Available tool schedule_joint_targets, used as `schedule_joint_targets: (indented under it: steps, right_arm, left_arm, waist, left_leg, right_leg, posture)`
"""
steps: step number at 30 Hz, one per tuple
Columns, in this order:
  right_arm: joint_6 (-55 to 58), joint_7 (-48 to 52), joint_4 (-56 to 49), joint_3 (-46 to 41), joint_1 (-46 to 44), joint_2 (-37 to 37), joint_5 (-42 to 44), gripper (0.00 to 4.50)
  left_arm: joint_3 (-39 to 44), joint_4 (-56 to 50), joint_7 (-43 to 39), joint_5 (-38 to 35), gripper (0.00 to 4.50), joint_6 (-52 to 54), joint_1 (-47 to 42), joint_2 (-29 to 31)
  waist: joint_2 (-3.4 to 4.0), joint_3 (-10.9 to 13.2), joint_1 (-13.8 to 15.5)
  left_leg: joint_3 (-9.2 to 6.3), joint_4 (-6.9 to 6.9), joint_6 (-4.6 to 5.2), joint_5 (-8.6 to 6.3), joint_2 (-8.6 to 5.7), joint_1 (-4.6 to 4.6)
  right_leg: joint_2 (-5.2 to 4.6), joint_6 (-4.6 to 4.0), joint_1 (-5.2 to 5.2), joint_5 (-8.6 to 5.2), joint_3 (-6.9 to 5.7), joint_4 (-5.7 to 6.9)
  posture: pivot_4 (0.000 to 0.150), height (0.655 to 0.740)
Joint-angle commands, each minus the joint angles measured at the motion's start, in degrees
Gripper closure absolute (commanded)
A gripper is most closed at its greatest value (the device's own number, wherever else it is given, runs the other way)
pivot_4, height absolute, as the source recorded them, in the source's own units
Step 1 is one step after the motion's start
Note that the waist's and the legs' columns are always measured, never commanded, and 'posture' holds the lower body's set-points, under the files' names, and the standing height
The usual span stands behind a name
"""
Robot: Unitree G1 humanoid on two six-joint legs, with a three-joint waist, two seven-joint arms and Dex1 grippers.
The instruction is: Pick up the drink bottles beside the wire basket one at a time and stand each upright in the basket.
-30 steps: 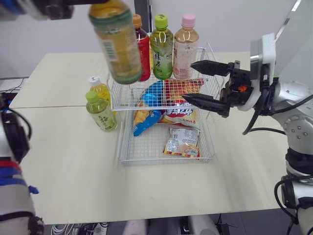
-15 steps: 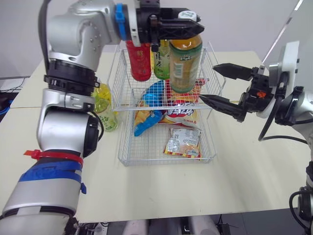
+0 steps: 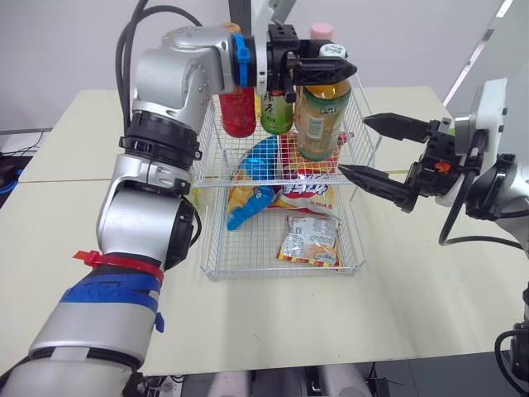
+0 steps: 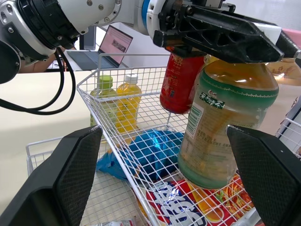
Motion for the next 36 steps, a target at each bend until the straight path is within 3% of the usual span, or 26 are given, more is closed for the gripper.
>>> schedule_joint_targets:
  steps: [1, 5, 12, 17, 22, 28, 32, 36]
  right_arm:
    - [-0.6, -0.6, -1.5, -2.0, -0.3, -0.9, 0.9, 0.00]
    - [-0.9, -0.3, -0.9, -1.2, -1.0, -0.8, 0.9, 0.00]
    - [-1.6, 2.0, 1.2, 1.0, -3.4, -0.2, 0.7, 0.00]
    - [-2.7, 5.4, 3.6, 3.0, -6.1, 1.4, 1.5, 0.00]
    - [-3.2, 9.9, 6.7, 5.8, -9.3, 2.1, 1.1, 0.00]
    - [-5.0, 15.2, 9.5, 10.0, -11.1, 4.0, -0.7, 0.00]
    - [-7.0, 17.0, 12.1, 11.8, -12.5, 5.8, -2.9, 0.00]
    - [-9.4, 18.0, 13.7, 13.7, -13.3, 7.5, -6.0, 0.00]
  left_arm:
    - [2.5, -1.1, -0.1, -0.7, 1.28, 0.2, -1.9, 0.3]
    - [4.9, -2.1, -0.3, -2.5, 0.04, 1.5, -3.3, 1.1]
    - [10.4, -7.6, 1.8, -6.4, 0.04, 8.6, -4.7, 6.0]
    - [14.4, -18.8, 6.9, -8.7, 0.04, 14.8, 1.4, 12.3]
    - [20.9, -31.5, 12.3, -10.4, 0.04, 18.7, 13.2, 20.6]
    - [35.8, -45.9, 20.1, -13.0, 0.04, 22.1, 33.4, 27.4]
    - [47.7, -58.1, 23.7, -13.9, 0.04, 23.0, 51.9, 27.4]
    - [59.6, -68.6, 25.8, -15.9, 0.04, 22.7, 70.4, 21.3]
  waist:
    - [0.00, 0.0, 0.0]
    - [0.00, 0.0, 0.0]
    - [0.01, 0.0, -0.2]
    - [0.03, 0.0, -0.5]
    - [0.06, 0.0, -0.8]
    - [0.06, -0.1, -1.0]
    - [0.04, -0.1, -0.8]
    - [-0.01, -0.1, -0.1]
  left_leg:
    - [0.00, 0.01, 0.00, 0.00, 0.00, 0.00]
    - [-0.02, 0.03, 0.00, 0.00, 0.00, 0.00]
    - [-0.03, 0.03, 0.00, 0.00, 0.02, 0.01]
    - [-0.03, 0.03, -0.01, 0.00, 0.05, 0.07]
    - [-0.07, 0.09, -0.02, 0.01, 0.06, 0.10]
    - [-0.09, 0.09, -0.02, 0.01, 0.08, 0.10]
    - [-0.09, 0.10, -0.02, 0.01, 0.10, 0.17]
    - [-0.11, 0.13, -0.04, 0.02, 0.10, 0.16]
  right_leg:
    - [0.01, 0.00, 0.00, 0.00, -0.01, 0.01]
    - [0.01, 0.00, 0.01, 0.00, -0.02, 0.02]
    - [0.02, 0.00, 0.01, 0.00, -0.03, 0.02]
    - [0.02, 0.00, 0.03, 0.00, 0.00, 0.08]
    - [0.01, 0.00, 0.03, 0.00, 0.01, 0.20]
    - [-0.03, -0.01, 0.03, 0.00, 0.04, 0.22]
    - [-0.04, -0.01, 0.04, 0.00, 0.09, 0.27]
    - [-0.06, -0.02, 0.05, 0.01, 0.04, 0.28]
  posture:
    - [0.150, 0.7400]
    - [0.150, 0.7400]
    - [0.150, 0.7400]
    - [0.150, 0.7400]
    - [0.150, 0.7400]
    - [0.150, 0.7400]
    - [0.150, 0.7400]
    - [0.150, 0.7400]
